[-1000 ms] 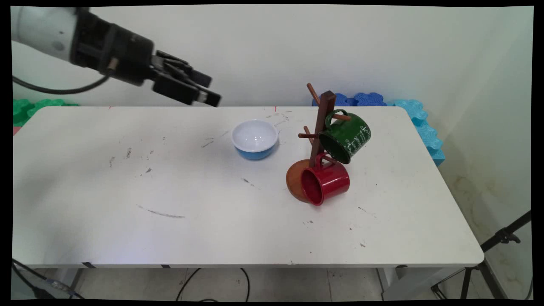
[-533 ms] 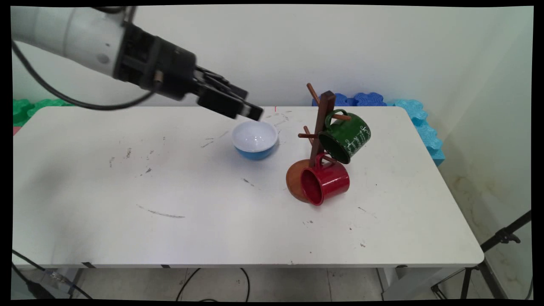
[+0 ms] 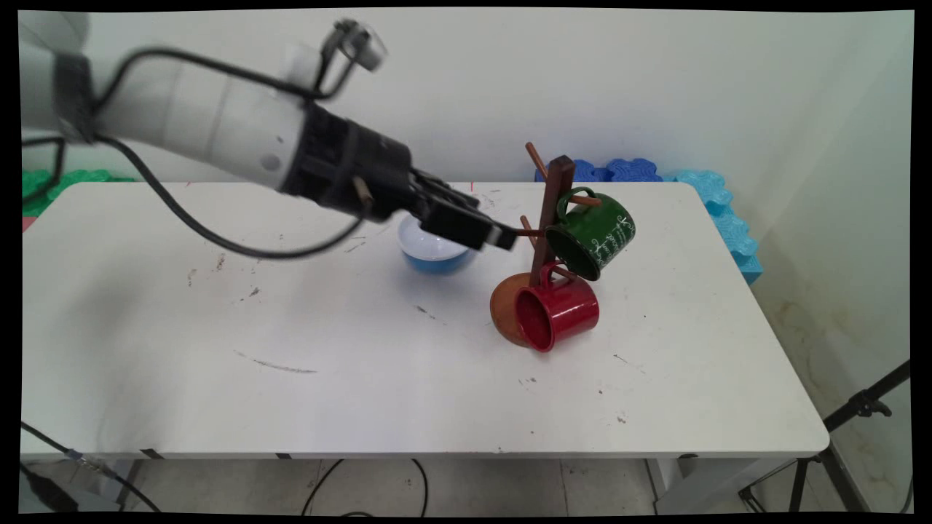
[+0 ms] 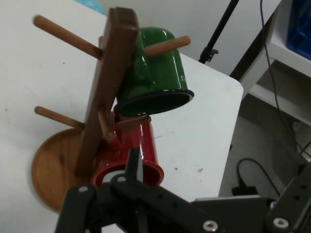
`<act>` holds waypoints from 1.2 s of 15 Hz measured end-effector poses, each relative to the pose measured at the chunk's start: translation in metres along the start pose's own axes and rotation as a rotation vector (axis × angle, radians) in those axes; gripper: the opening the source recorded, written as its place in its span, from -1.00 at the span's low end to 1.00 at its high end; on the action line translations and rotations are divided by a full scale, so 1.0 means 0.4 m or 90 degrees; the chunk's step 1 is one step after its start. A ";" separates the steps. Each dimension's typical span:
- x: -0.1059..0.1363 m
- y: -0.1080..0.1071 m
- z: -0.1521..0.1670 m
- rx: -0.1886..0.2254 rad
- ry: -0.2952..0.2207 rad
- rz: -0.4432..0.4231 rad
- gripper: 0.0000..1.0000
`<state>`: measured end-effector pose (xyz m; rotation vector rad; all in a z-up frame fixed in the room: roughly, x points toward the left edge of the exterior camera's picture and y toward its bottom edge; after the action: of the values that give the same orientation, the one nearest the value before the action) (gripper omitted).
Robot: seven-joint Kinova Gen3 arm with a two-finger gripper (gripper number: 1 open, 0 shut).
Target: Pick up the green mug from the rack
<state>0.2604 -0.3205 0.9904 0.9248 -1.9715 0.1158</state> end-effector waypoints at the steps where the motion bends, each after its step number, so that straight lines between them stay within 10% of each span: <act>1: -0.008 0.009 0.022 0.002 0.001 -0.005 1.00; 18: -0.057 0.063 0.267 0.041 0.034 0.017 1.00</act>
<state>0.1754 -0.3350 0.9186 0.9279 -1.9413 0.2185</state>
